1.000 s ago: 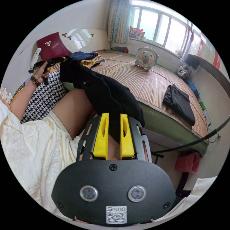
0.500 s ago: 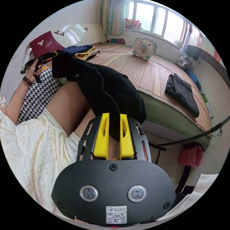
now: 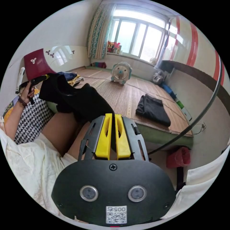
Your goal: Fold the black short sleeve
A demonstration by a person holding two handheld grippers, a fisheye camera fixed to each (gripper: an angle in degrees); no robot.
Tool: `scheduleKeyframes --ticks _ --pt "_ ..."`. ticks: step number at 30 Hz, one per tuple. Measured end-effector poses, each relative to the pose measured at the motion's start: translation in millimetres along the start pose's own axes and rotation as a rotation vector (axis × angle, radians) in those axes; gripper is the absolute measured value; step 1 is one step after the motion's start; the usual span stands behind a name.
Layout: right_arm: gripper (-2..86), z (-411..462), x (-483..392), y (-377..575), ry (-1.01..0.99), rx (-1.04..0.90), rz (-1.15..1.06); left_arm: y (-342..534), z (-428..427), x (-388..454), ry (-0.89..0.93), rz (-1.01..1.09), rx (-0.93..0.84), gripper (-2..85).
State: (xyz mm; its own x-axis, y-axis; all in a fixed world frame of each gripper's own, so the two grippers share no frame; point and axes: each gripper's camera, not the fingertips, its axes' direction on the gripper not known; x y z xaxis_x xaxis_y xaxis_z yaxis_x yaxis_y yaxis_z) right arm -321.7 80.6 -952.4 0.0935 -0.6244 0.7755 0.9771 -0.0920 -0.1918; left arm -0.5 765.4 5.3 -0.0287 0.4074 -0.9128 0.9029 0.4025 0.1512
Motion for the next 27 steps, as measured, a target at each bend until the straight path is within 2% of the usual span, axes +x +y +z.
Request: scheduleKeyframes --ticks 7,18,27 --pt "-1.2 -130.9 37.0 -37.5 0.121 0.356 0.091 -27.1 -96.4 51.3 -0.013 0.116 0.28 1.9" --pt "-1.2 -285.3 56.9 -21.6 0.169 0.704 0.185 -29.3 -251.2 140.4 -0.083 0.31 0.662 1.4" --pt "-1.2 -371.3 61.6 -16.7 0.243 0.968 0.18 -37.5 -318.4 184.5 -0.13 0.398 0.854 1.6"
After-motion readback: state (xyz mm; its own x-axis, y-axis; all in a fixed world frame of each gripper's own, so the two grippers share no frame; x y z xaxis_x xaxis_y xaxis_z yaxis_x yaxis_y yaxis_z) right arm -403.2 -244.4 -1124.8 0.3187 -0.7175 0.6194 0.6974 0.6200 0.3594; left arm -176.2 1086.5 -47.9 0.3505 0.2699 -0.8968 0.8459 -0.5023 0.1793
